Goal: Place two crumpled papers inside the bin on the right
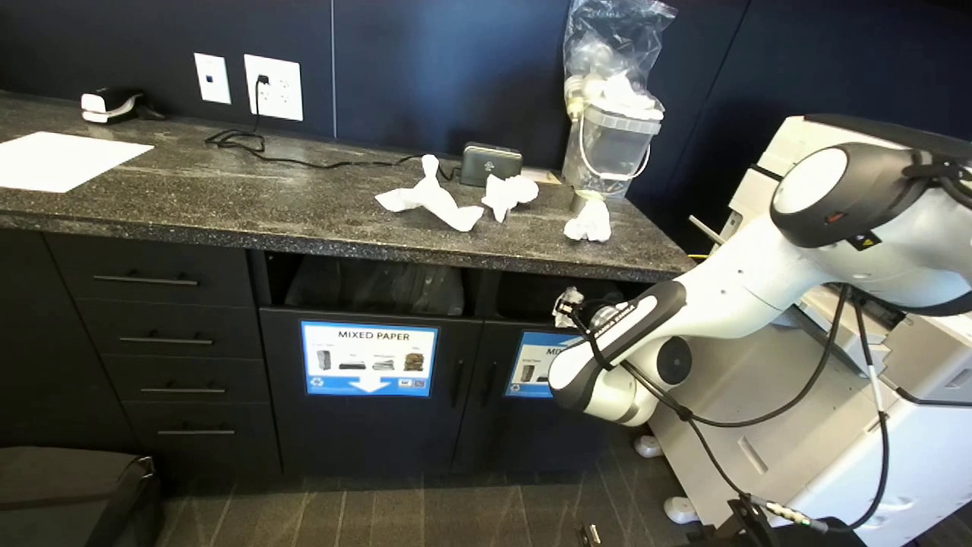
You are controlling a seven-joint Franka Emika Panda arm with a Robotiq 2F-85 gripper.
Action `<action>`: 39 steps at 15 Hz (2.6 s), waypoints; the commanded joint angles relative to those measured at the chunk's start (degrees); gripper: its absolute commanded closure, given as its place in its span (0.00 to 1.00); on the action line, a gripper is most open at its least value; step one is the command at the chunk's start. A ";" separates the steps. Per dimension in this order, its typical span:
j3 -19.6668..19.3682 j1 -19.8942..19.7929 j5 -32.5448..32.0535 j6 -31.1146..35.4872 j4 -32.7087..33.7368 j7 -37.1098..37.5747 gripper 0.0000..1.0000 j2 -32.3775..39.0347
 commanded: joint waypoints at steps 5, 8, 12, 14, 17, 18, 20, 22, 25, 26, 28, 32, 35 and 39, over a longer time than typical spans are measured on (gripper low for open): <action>-9.71 12.23 7.67 -0.37 15.77 9.99 0.90 5.93; -11.10 14.00 9.78 -1.11 19.00 10.04 0.90 7.50; -12.13 15.28 11.52 -2.35 22.56 9.72 0.90 9.05; -12.45 15.68 12.09 -2.91 24.26 9.52 0.90 9.91; -12.71 16.01 12.43 -4.31 26.21 9.48 0.51 10.67; -12.81 16.15 12.63 -4.90 26.83 9.34 0.50 10.88; -12.94 16.40 13.10 -5.62 27.93 9.16 0.37 11.41; -13.04 16.60 13.36 -6.32 28.79 9.07 0.20 11.67; -14.04 17.25 12.73 -7.31 29.15 8.03 0.01 11.82; -14.48 17.50 12.56 -7.27 28.67 7.67 0.00 11.56; -15.59 18.13 12.37 -6.79 26.87 6.53 0.00 10.38; -17.79 19.46 12.44 -5.27 22.77 3.50 0.00 7.48; -18.69 20.50 13.76 -4.05 17.74 0.08 0.00 3.87; -20.63 23.50 17.96 -4.48 8.97 -4.50 0.00 -2.44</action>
